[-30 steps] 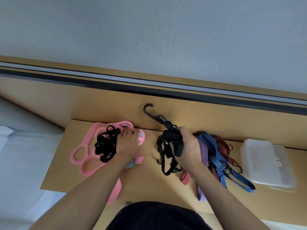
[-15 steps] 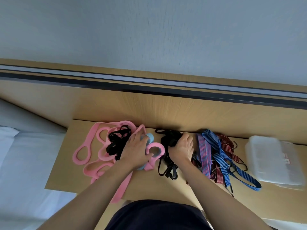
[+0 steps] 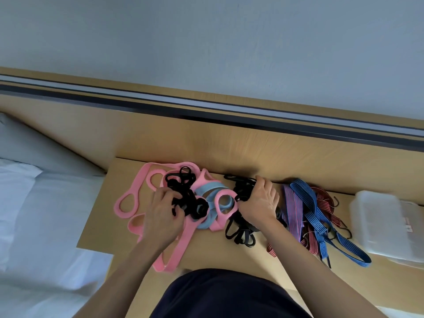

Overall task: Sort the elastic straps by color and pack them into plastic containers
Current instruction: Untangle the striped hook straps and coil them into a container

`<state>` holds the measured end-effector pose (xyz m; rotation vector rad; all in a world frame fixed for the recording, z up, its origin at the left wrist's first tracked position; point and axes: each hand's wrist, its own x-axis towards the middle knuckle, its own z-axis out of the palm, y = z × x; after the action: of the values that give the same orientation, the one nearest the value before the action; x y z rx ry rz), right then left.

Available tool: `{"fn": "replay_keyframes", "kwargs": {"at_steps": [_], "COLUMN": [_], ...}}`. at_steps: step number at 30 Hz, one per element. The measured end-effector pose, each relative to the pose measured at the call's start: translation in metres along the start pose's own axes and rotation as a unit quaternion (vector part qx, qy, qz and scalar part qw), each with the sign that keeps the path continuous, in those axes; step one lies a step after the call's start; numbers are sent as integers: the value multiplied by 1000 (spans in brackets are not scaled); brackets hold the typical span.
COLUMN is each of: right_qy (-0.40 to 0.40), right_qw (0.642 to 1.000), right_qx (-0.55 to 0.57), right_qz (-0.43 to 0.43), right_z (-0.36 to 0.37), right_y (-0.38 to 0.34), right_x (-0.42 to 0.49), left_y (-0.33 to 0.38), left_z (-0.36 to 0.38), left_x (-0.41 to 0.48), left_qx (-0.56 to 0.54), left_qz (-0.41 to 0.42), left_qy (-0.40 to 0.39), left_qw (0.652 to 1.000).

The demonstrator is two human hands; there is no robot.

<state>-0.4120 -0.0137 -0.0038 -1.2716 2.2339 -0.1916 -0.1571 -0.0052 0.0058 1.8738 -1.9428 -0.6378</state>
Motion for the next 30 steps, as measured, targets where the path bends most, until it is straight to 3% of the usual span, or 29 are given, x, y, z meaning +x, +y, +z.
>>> {"fn": "replay_keyframes", "kwargs": {"at_steps": [3, 10, 17, 25, 30], "right_qy": [29, 11, -107, -152, -182], "right_qw": [998, 979, 947, 923, 906], "right_qx": [0, 59, 50, 53, 141], "right_qz": [-55, -195, -300, -348, -354], "right_z": [-6, 3, 21, 33, 38], "right_y": [-13, -45, -57, -86, -87], "right_x": [-13, -41, -58, -65, -58], "left_y": [-10, -28, -34, -1, 8], "left_z": [-7, 9, 3, -37, -40], "left_x": [8, 26, 7, -17, -29], "left_qx": [-11, 29, -147, -187, -203], "left_qz": [-63, -135, -153, -12, 18], "left_qy": [18, -121, -61, -77, -101], "left_qw": [998, 983, 975, 979, 974]}}
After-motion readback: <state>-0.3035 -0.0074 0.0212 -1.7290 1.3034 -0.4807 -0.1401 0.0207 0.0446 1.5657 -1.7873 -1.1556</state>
